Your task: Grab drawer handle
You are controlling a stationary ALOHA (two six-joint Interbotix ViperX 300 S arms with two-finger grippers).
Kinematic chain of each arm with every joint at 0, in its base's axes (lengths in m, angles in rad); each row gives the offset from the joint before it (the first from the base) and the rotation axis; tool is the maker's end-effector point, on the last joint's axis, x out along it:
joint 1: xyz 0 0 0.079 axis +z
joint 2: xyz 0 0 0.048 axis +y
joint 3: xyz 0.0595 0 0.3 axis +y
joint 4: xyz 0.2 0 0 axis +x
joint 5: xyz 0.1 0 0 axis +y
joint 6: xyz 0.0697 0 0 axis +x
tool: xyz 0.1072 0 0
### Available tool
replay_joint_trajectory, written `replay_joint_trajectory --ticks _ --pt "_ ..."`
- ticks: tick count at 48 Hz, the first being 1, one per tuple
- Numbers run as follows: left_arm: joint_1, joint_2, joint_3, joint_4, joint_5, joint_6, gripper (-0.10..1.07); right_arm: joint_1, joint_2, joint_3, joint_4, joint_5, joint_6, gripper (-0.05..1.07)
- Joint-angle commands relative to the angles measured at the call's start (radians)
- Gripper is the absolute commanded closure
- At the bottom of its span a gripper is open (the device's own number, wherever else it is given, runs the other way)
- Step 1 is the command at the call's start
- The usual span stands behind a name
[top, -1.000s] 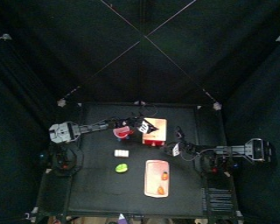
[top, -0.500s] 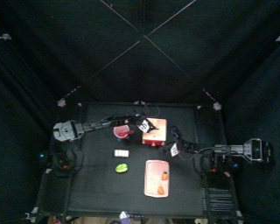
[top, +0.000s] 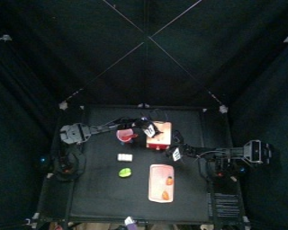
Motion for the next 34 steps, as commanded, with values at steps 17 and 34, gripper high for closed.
replay_joint_trajectory --ticks 17,34 --pt "-0.017 -0.028 -0.037 0.313 0.006 -0.002 0.48 0.031 -0.008 -0.038 -0.009 -0.028 -0.002 0.18" --pt "-0.023 -0.008 -0.029 0.354 0.008 -0.002 0.48 0.043 0.014 -0.038 0.087 -0.055 0.000 0.18"
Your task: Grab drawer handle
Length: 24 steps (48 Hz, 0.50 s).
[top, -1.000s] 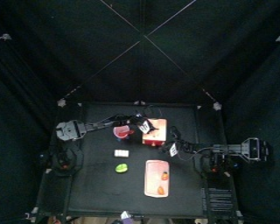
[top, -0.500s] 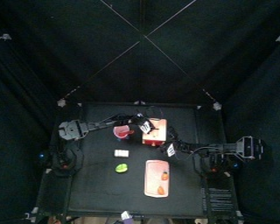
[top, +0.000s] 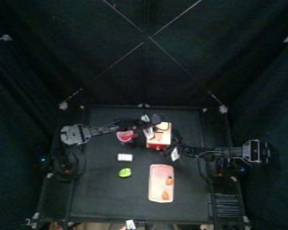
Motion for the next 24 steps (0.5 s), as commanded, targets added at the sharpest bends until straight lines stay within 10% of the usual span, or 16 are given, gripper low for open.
replay_joint_trajectory --ticks 1,12,24 --pt "0.003 -0.005 -0.011 0.005 0.002 -0.002 0.48 0.015 -0.009 -0.018 0.034 -0.009 -0.002 0.18" --pt "0.005 -0.003 0.005 0.003 0.002 -0.002 0.48 0.015 -0.046 -0.041 0.101 0.057 -0.006 0.18" --pt "0.005 0.000 0.008 0.000 0.000 -0.002 0.48 0.011 -0.124 -0.118 0.069 0.390 0.002 0.18"
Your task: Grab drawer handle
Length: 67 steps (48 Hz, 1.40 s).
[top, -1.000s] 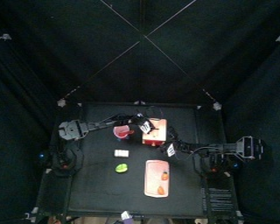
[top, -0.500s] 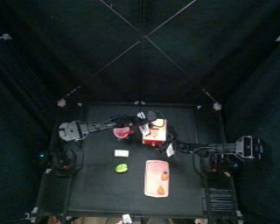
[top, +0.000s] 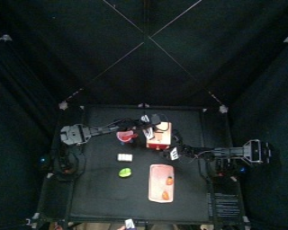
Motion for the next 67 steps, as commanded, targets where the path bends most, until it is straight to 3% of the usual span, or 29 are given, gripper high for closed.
replay_joint_trajectory --ticks 1,11,14,18,26,32,39,49,56,67 --pt "0.003 -0.002 -0.005 0.000 0.003 -0.002 0.48 -0.002 -0.043 -0.054 -0.020 0.141 0.005 0.18" --pt "0.005 -0.002 -0.005 0.000 0.003 -0.002 0.48 -0.037 -0.067 -0.161 -0.129 0.479 0.071 0.18" --pt "0.003 0.000 -0.005 -0.002 0.000 -0.002 0.48 -0.037 -0.067 -0.202 -0.210 0.588 0.132 0.18" --pt "0.003 0.000 -0.005 -0.005 -0.003 -0.002 0.48 -0.026 -0.067 -0.232 -0.322 0.641 0.229 0.18" --pt "0.005 0.000 -0.005 -0.015 -0.003 -0.002 0.48 0.071 -0.074 -0.216 -0.540 0.584 0.462 0.18" --pt "0.003 0.002 -0.005 -0.017 -0.003 -0.002 0.48 0.132 -0.064 -0.149 -0.698 0.419 0.667 0.18" --pt "0.003 0.005 -0.005 -0.017 -0.003 -0.002 0.48 0.141 -0.037 -0.066 -0.920 0.253 0.943 0.18" --pt "0.005 0.011 -0.006 -0.017 -0.003 -0.002 0.48 0.172 0.037 -0.066 -1.241 0.316 1.312 0.18" --pt "0.003 0.011 -0.005 -0.017 0.000 -0.002 0.48 0.225 0.091 -0.094 -1.401 0.393 1.494 0.18" --pt "0.000 0.012 -0.008 -0.017 0.000 -0.002 0.48 0.262 0.158 -0.132 -1.474 0.445 1.615 0.18"
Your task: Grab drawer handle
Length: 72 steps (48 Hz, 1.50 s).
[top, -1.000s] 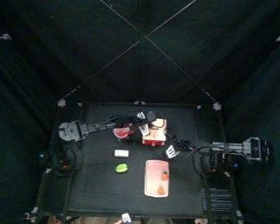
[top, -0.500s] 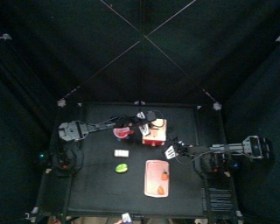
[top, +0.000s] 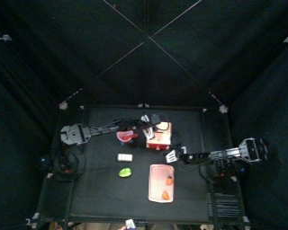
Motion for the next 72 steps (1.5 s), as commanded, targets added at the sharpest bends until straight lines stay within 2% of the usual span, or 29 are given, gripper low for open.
replay_joint_trajectory --ticks 1,11,20,51,64,72 --pt "0.002 0.002 -0.008 0.000 0.006 -0.002 0.48 0.011 0.018 -0.040 -0.020 0.014 0.023 0.18" --pt "0.000 0.002 -0.005 0.000 0.006 -0.002 0.48 0.014 0.114 -0.106 -0.028 0.064 0.031 0.18" --pt "0.000 0.008 -0.008 0.000 0.008 -0.002 0.48 0.005 0.181 -0.155 -0.020 0.066 0.025 0.18" --pt "-0.002 0.012 -0.011 0.000 0.008 -0.002 0.48 -0.023 0.252 -0.212 0.032 0.146 0.032 0.18" --pt "-0.003 0.012 -0.011 0.000 0.012 -0.002 0.48 -0.021 0.301 -0.255 0.098 0.238 0.023 0.18" --pt "-0.003 0.014 -0.011 0.000 0.012 -0.002 0.48 -0.023 0.311 -0.270 0.106 0.252 0.031 0.18"
